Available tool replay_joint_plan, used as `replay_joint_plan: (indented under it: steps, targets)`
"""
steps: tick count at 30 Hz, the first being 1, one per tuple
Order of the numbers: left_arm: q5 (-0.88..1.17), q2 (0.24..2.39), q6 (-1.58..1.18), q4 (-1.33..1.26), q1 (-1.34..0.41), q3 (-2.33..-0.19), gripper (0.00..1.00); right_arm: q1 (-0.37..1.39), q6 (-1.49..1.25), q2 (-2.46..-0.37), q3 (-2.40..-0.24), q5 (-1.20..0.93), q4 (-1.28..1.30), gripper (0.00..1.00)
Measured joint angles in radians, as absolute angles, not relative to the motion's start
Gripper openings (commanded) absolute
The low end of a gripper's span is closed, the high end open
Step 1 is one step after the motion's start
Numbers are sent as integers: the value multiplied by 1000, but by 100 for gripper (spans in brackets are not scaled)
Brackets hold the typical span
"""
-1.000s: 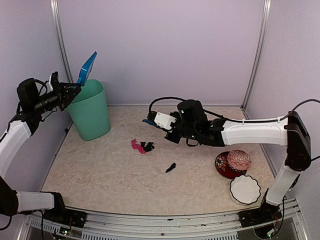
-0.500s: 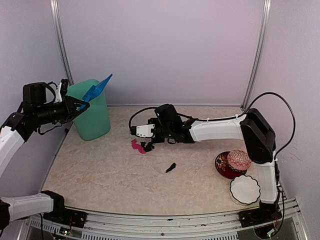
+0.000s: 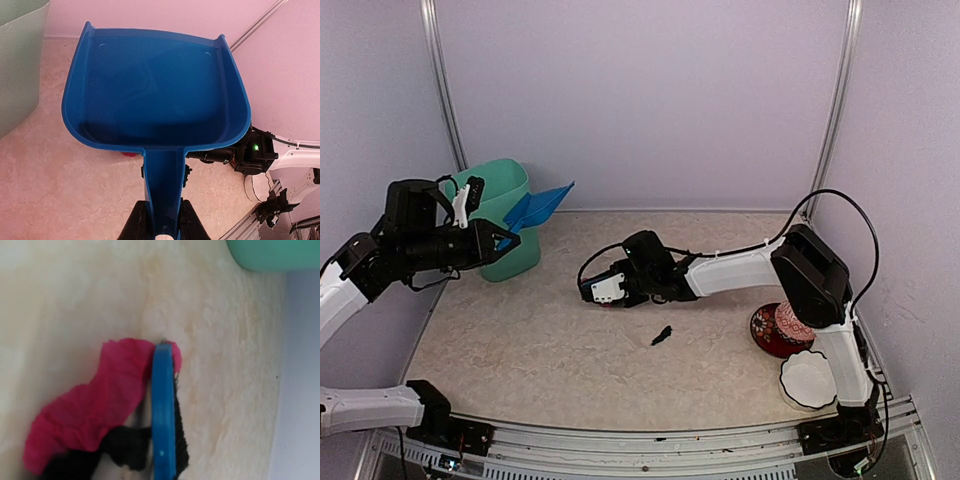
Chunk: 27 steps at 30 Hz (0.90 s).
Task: Sweep away the paper scraps from the table
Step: Sweep the paper scraps at the center of the board.
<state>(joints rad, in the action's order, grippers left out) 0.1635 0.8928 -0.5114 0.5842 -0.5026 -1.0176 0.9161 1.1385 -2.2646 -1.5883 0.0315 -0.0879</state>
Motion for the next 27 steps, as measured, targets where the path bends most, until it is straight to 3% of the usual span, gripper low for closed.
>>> replay_joint_plan:
  steps: [8,27]
  targets:
    - [75,926,-520,596,-605,-1015,0,941,1162,-2189,-1458,11,-96,0]
    - [-41,1041,-557,574,-815,-1001,0,1085,907,-1628,-888,125,-56,0]
